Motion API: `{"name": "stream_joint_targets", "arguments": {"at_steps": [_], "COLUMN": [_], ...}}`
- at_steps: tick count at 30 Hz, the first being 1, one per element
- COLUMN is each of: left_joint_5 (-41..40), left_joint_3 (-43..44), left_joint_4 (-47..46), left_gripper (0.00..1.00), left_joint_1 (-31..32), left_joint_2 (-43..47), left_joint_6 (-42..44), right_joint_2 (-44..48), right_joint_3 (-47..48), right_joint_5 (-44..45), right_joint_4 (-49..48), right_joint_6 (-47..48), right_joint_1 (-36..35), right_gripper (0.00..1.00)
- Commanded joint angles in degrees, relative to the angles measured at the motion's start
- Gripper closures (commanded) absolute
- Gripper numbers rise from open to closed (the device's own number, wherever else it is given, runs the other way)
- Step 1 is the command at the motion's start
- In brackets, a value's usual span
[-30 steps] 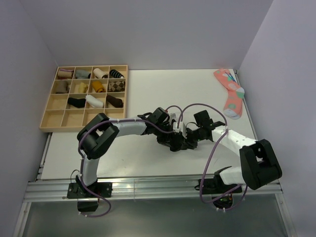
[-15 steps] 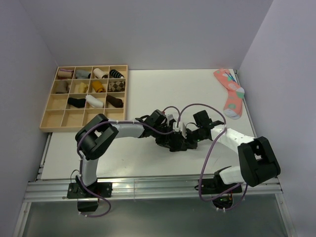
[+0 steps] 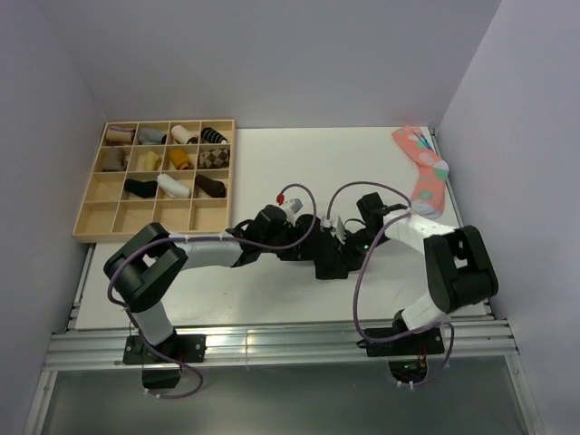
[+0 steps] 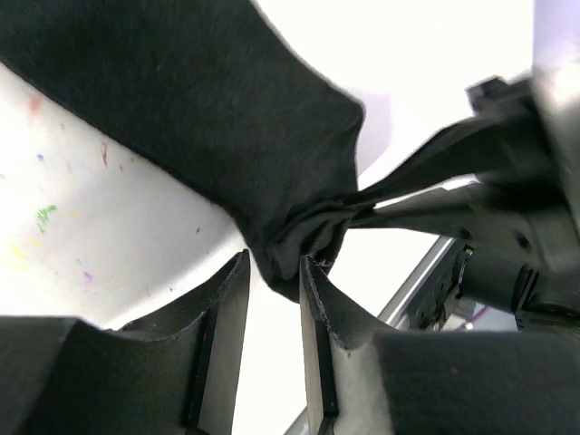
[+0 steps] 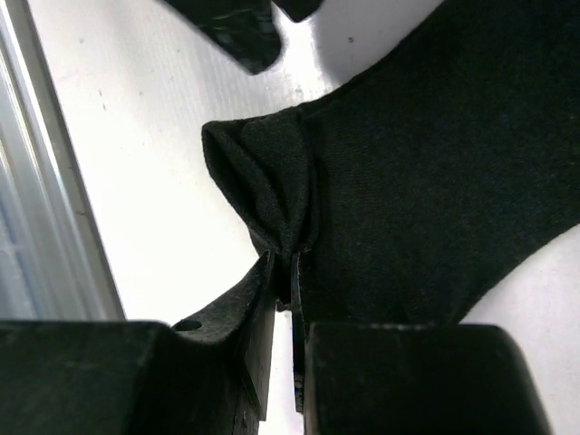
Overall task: Roll the socks
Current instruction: Roll the sock at the center of the board.
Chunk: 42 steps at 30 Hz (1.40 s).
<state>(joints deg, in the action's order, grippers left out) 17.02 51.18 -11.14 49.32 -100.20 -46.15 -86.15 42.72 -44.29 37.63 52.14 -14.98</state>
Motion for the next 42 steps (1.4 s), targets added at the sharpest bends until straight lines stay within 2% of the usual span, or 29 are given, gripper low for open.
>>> {"name": "stream_joint_targets", "arguments": {"at_steps": [1,8,15,26,42], "left_joint_5": [-5.2,-13.0,-16.8,-16.6,-12.2], "left_joint_3": [-2.8,-9.6,-14.2,-12.9,-13.2], "left_joint_4": [-10.8,-23.2,-34.9,-38.3,-41.7], "left_gripper": [0.66,0.61,0.57,0.50,0.49], "left_joint_1": [1.0,5.4,8.1,9.7,9.8], "left_joint_2": [3.7,4.4,1.6,-3.1,-6.6], "left_joint_6": [3.0,9.8,16.1,23.0,23.7], "right_joint_2": [-4.0,-17.3,-22.7,-28.5,-34.0], "right_joint_3": [6.3,18.3,22.3,26.8,30.9], "right_joint_5": [-2.3,-2.4,-0.2,0.2,2.2], "right_joint_4": [7.7,17.8,22.7,27.4,28.3], "right_joint_6": [0.8,-0.6,-1.3,-2.8,-6.9], "right_joint_1": [1.3,2.9,3.1,3.7,4.6], "right_gripper": [0.91,0.92,0.93,0.93,0.94]}}
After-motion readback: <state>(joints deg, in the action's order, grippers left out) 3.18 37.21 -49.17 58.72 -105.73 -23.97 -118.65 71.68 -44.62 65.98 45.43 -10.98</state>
